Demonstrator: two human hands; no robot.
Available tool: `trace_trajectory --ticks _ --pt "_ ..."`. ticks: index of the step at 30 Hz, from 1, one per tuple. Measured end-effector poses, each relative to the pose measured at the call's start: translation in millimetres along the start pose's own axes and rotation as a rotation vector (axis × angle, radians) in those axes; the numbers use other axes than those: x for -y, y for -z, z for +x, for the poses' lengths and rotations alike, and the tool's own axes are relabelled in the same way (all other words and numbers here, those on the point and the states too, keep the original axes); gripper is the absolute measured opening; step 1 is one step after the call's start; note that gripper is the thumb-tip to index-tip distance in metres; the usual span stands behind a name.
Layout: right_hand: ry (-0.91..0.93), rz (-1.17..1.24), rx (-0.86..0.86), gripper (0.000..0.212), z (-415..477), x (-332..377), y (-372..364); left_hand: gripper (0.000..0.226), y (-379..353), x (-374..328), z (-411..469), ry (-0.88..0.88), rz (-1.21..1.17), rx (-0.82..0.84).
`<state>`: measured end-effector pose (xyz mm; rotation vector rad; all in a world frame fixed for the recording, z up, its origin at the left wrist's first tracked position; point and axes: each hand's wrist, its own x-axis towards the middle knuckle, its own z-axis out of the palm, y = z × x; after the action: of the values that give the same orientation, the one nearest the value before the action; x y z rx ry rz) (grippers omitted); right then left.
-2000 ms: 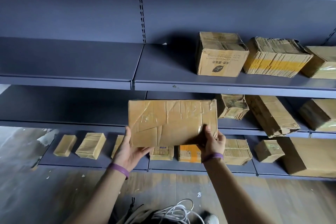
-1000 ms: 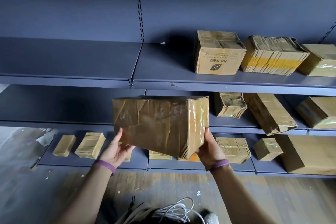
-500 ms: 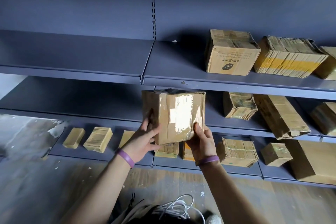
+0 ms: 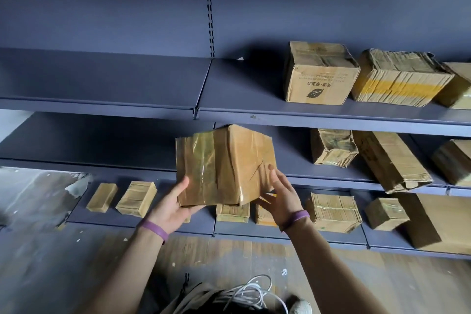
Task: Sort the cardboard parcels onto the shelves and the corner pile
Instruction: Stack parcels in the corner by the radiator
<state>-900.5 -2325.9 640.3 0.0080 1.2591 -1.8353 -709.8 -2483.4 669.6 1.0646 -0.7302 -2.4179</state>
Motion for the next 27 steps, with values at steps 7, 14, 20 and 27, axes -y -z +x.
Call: trace_trajectory --ticks 7,14,20,27 --pt "-0.064 0.062 -0.28 0.067 18 5 32 0.086 16 2 7 0.021 0.029 0.045" --pt "-0.052 0.148 -0.26 0.023 22 5 47 0.084 19 -5 20 0.044 0.1 0.228" --pt "0.083 0.247 -0.268 0.015 25 2 54 0.051 8 -19 30 -0.059 0.305 0.092" --pt "0.172 0.208 -0.413 0.047 25 -9 52 0.067 -22 -32 34 -0.076 0.561 -0.276"
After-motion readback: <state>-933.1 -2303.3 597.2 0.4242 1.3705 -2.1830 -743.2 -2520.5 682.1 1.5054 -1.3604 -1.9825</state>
